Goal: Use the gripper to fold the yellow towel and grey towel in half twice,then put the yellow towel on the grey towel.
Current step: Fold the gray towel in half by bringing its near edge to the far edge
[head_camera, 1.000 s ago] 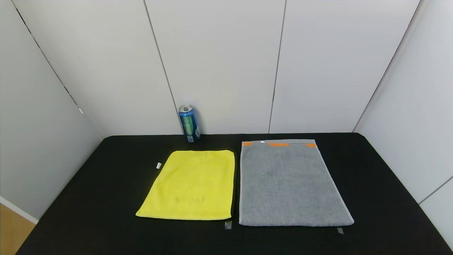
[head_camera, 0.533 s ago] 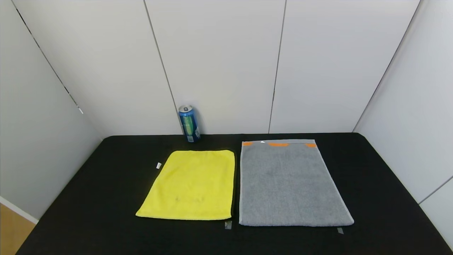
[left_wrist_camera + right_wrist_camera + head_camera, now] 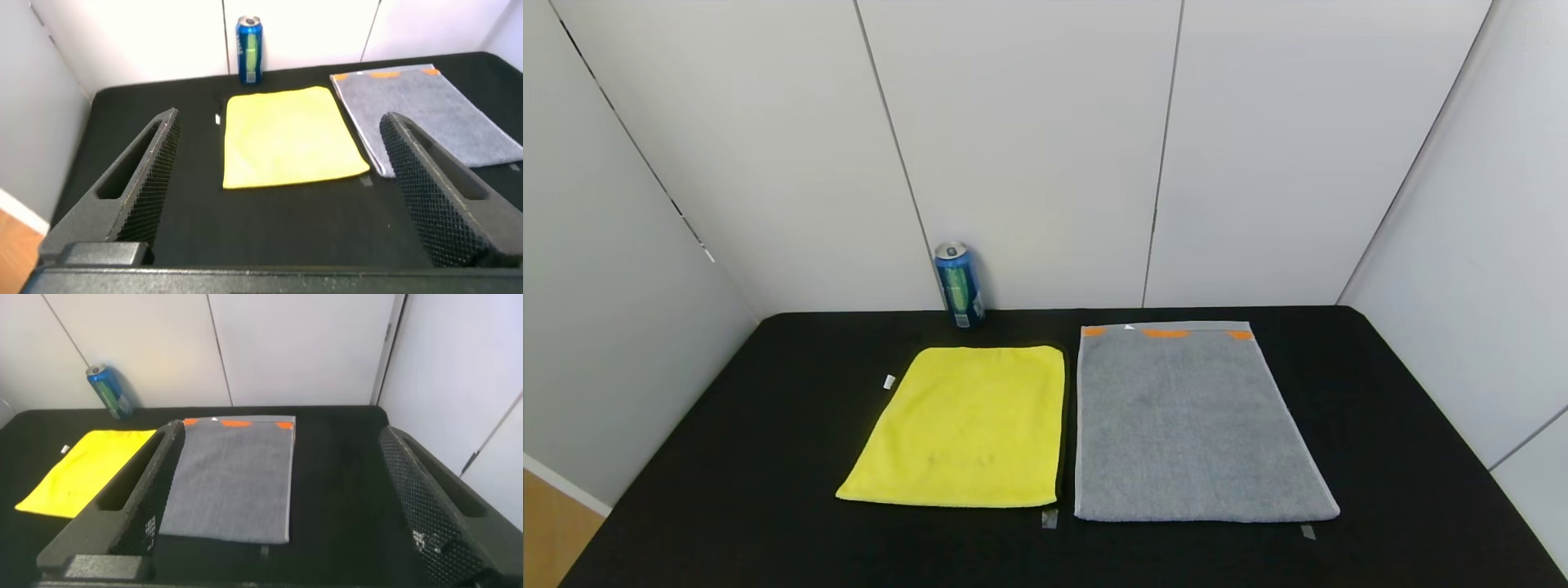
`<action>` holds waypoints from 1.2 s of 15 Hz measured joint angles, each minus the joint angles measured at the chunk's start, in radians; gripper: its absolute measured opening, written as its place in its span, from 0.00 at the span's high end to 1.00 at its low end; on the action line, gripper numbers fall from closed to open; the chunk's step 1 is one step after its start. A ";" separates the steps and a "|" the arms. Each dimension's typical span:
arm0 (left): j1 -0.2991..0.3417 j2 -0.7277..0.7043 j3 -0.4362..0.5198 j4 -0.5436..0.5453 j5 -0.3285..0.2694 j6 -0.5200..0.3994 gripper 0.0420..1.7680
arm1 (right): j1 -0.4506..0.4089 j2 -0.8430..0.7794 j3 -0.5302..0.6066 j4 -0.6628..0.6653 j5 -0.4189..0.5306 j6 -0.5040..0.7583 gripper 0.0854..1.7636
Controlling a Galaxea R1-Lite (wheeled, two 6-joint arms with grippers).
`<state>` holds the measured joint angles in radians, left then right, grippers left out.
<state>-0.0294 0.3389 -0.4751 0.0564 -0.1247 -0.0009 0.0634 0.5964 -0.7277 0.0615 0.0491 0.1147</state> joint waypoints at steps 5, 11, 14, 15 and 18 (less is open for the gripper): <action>-0.008 0.278 -0.181 -0.007 -0.095 0.090 0.03 | 0.046 0.262 -0.220 0.032 0.013 -0.041 0.03; -0.148 0.641 -0.351 -0.024 -0.117 0.079 0.03 | 0.078 0.562 -0.349 0.049 0.007 -0.002 0.03; -0.267 0.833 -0.421 -0.096 -0.023 0.064 0.03 | 0.077 0.680 -0.379 0.049 0.007 0.060 0.03; -0.306 0.889 -0.442 -0.117 0.007 0.056 0.03 | 0.074 0.708 -0.382 0.051 0.007 0.072 0.03; -0.422 1.058 -0.505 -0.181 0.055 -0.028 0.03 | 0.069 0.772 -0.380 0.051 0.012 0.111 0.03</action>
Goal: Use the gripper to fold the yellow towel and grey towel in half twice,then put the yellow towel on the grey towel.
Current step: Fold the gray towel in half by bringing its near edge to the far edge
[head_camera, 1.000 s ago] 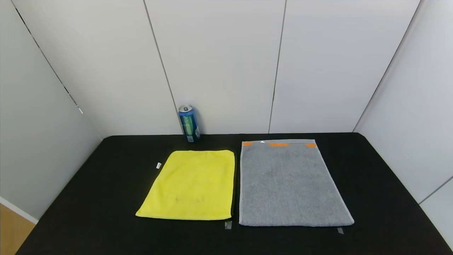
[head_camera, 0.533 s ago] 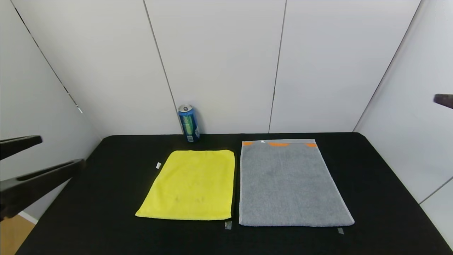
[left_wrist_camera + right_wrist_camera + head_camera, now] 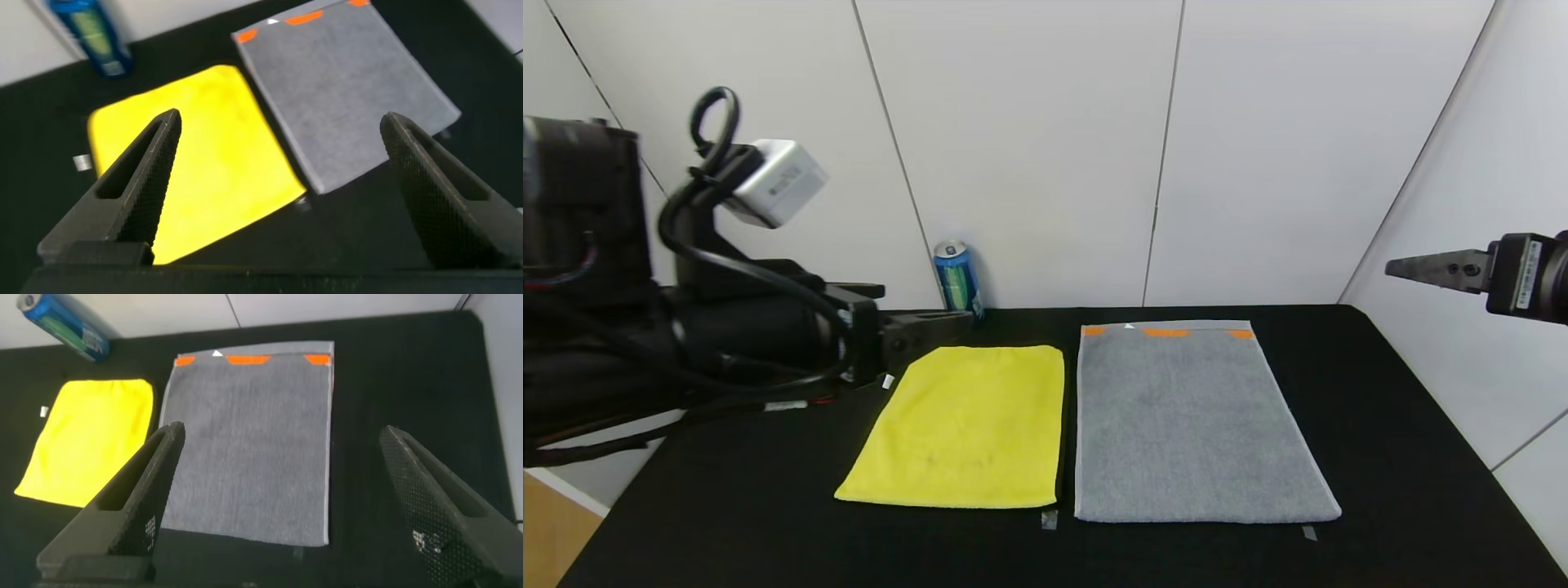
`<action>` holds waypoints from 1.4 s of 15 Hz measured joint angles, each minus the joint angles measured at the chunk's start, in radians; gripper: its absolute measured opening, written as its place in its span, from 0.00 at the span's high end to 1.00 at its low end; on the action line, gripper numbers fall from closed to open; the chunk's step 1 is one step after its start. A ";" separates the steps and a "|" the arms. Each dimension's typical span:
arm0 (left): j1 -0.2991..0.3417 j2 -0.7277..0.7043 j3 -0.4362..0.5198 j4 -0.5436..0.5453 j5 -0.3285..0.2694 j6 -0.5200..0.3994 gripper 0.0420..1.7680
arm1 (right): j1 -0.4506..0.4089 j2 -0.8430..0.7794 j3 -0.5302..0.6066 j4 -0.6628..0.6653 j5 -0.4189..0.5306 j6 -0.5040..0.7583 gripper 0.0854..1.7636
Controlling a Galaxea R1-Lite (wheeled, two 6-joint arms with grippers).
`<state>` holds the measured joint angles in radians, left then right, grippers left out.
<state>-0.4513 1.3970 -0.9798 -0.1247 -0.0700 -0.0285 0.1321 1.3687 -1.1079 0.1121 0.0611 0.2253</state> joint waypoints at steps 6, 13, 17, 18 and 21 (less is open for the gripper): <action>-0.115 0.251 -0.024 -0.139 0.006 -0.141 0.03 | -0.010 0.131 0.007 0.001 0.003 0.022 0.03; -0.141 0.409 -0.041 -0.162 -0.007 -0.191 0.03 | -0.009 0.253 0.017 0.035 0.005 0.023 0.03; -0.168 0.481 -0.052 -0.162 -0.057 -0.234 0.03 | -0.022 0.329 0.017 0.030 0.003 0.021 0.03; -0.173 0.498 -0.054 -0.161 -0.066 -0.242 0.03 | -0.026 0.347 0.017 0.030 0.003 0.021 0.03; -0.182 0.550 -0.060 -0.155 -0.099 -0.263 0.03 | -0.032 0.392 0.020 0.034 0.003 0.021 0.03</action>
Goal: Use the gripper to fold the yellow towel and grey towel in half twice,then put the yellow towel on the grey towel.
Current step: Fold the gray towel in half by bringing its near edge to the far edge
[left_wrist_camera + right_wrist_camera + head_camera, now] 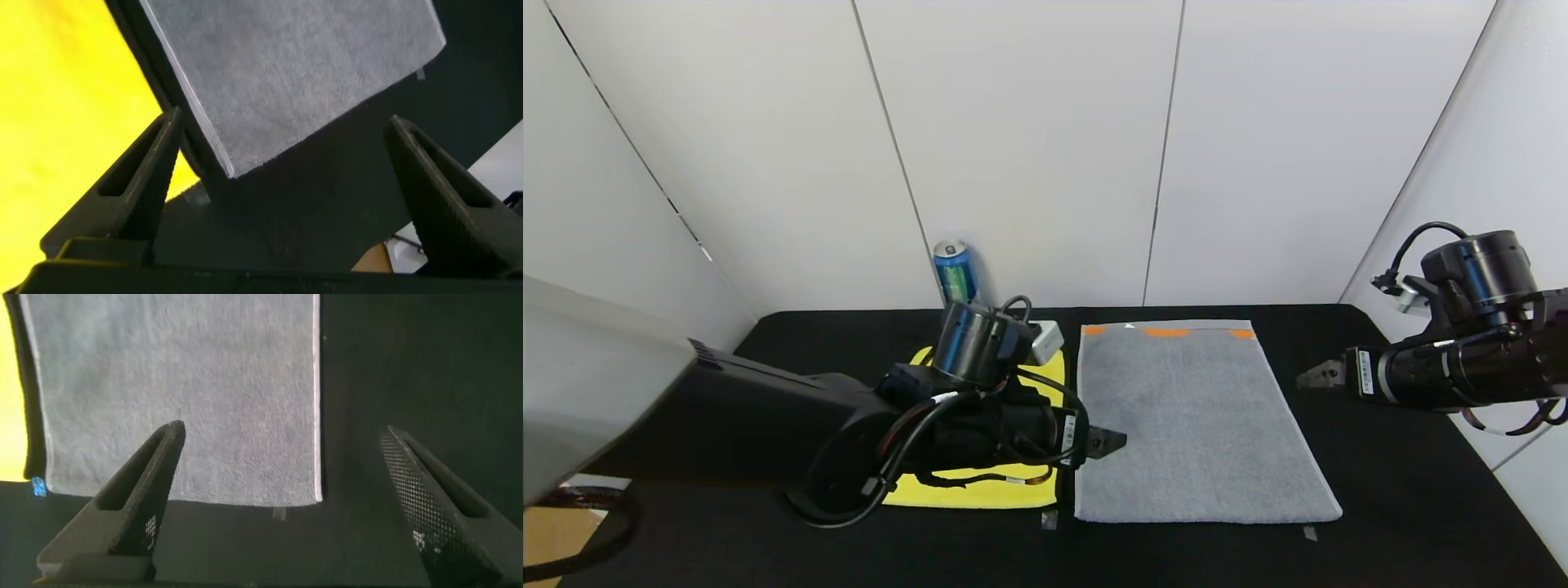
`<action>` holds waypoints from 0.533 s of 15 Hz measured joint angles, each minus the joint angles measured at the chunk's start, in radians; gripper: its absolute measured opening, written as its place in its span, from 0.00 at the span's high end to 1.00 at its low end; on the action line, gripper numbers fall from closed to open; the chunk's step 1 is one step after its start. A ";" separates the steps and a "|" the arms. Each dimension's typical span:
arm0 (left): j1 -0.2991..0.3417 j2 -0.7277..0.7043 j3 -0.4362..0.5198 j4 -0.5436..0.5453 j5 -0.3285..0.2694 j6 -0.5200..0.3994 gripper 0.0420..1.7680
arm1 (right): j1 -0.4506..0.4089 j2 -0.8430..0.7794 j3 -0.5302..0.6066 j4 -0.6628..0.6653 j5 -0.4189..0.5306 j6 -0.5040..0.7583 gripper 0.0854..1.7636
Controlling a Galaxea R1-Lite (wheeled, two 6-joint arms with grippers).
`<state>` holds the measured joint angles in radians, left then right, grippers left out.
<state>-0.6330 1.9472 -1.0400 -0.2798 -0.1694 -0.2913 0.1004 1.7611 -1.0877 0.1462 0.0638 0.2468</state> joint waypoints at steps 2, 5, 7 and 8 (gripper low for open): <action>-0.002 0.029 0.000 -0.003 -0.005 0.000 0.03 | -0.001 0.030 0.006 -0.003 -0.005 -0.001 0.03; -0.002 0.070 -0.001 -0.005 -0.007 0.004 0.03 | -0.001 0.074 0.008 -0.004 -0.006 -0.001 0.03; -0.002 0.089 -0.003 -0.005 -0.011 0.004 0.03 | -0.001 0.099 0.008 -0.003 -0.006 -0.001 0.03; -0.003 0.096 -0.003 -0.003 -0.025 0.004 0.03 | -0.002 0.111 0.008 -0.003 -0.006 -0.001 0.03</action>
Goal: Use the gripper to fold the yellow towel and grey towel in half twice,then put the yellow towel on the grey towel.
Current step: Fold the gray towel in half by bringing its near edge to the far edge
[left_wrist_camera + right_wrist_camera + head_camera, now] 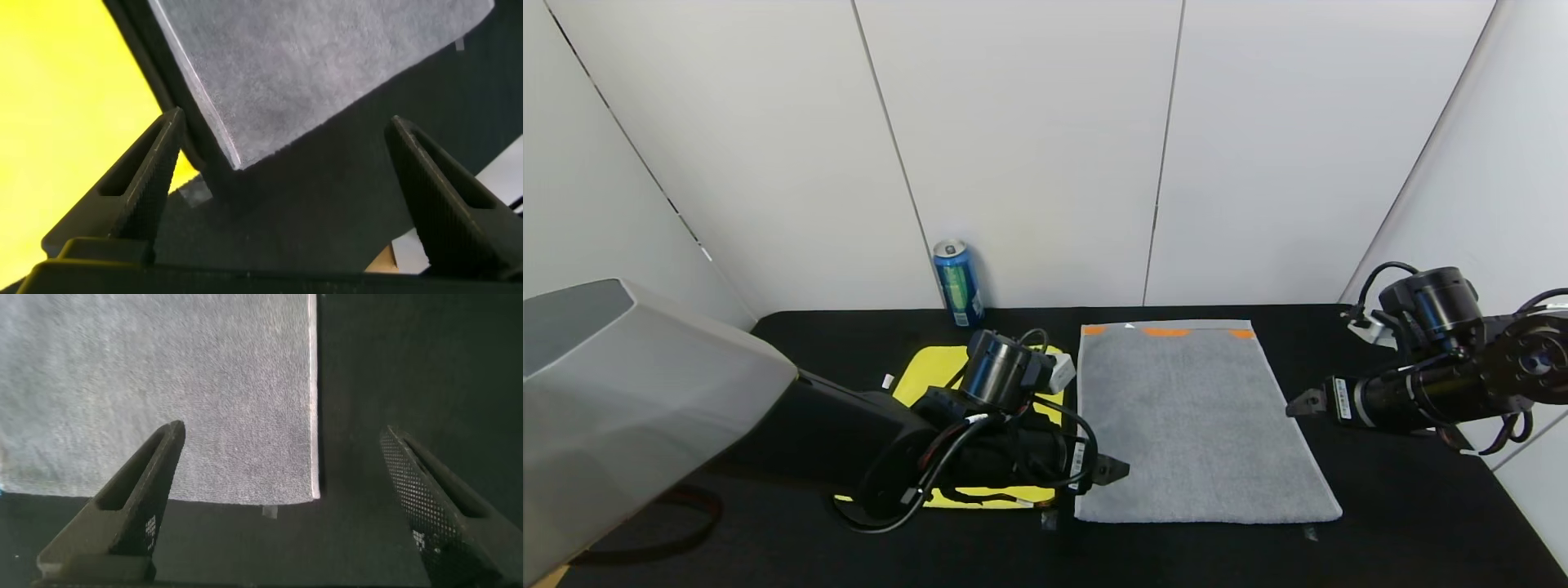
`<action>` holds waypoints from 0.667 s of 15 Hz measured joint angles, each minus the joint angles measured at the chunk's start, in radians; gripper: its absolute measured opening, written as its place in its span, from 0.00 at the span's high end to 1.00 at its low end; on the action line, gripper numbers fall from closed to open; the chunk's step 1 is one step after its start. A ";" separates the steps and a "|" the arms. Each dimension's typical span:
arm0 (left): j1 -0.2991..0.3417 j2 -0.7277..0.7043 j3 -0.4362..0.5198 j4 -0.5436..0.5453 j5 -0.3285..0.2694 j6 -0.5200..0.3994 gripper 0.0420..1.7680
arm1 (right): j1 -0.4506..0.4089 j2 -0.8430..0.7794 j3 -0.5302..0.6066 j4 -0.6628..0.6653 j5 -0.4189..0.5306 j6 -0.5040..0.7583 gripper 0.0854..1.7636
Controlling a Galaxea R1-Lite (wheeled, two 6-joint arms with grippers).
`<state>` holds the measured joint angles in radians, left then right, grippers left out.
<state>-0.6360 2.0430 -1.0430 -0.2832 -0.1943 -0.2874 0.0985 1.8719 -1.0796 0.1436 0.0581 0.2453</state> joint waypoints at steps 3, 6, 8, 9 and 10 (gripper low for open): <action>-0.009 0.017 0.003 0.000 -0.022 -0.003 0.03 | 0.000 0.024 -0.002 0.000 -0.001 0.000 0.03; -0.014 0.043 0.000 0.000 -0.022 -0.003 0.03 | 0.000 0.039 -0.004 0.000 -0.002 0.000 0.03; -0.017 0.063 0.000 -0.001 -0.022 -0.001 0.03 | 0.000 0.044 -0.005 -0.001 -0.002 0.000 0.03; -0.018 0.069 -0.002 0.000 -0.022 0.000 0.03 | 0.001 0.045 -0.005 -0.001 -0.002 0.000 0.03; -0.020 0.078 -0.005 0.000 -0.022 0.000 0.03 | 0.002 0.047 -0.006 -0.001 -0.002 0.000 0.03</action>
<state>-0.6557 2.1211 -1.0483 -0.2836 -0.2160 -0.2874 0.1004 1.9185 -1.0853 0.1423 0.0557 0.2453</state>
